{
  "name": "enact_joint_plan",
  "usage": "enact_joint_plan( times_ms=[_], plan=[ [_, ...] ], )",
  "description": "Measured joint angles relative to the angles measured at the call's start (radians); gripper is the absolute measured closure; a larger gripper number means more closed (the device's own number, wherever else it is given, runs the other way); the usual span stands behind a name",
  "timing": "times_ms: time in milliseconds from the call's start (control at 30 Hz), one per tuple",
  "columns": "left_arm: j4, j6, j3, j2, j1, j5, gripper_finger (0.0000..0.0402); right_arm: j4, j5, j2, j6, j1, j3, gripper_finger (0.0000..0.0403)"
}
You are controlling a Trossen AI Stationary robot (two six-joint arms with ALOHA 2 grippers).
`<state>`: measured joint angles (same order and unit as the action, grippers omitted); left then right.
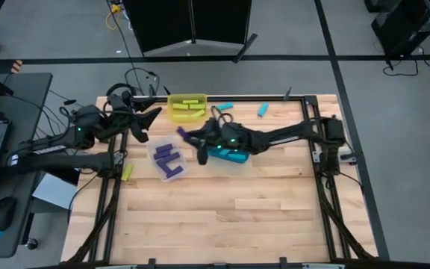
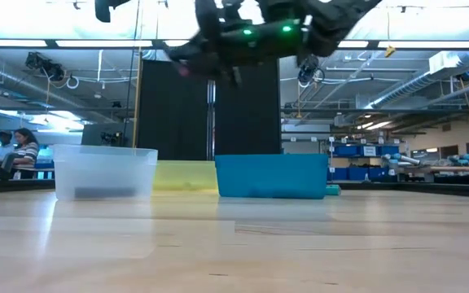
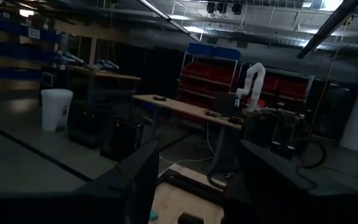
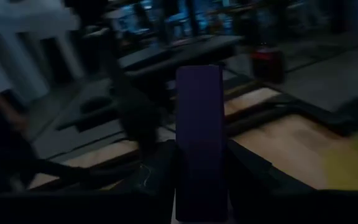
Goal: Sort blocks
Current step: Put the violet block into the transparent bin
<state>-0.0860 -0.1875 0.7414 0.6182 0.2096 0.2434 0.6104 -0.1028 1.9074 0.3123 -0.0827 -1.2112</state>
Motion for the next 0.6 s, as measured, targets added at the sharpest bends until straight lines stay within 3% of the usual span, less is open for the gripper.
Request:
enact_joint_plan(
  times_ms=[233,600],
  plan=[
    [0.004,0.0,0.0,-0.009,0.0,0.0,0.0174,-0.05,0.122,0.181,0.023,0.026,-0.198,0.0283],
    [0.021,0.0,-0.001,-0.013,0.0,0.0,0.0174,-0.146,0.195,0.367,0.081,0.036,-0.373,0.0283]
  ],
)
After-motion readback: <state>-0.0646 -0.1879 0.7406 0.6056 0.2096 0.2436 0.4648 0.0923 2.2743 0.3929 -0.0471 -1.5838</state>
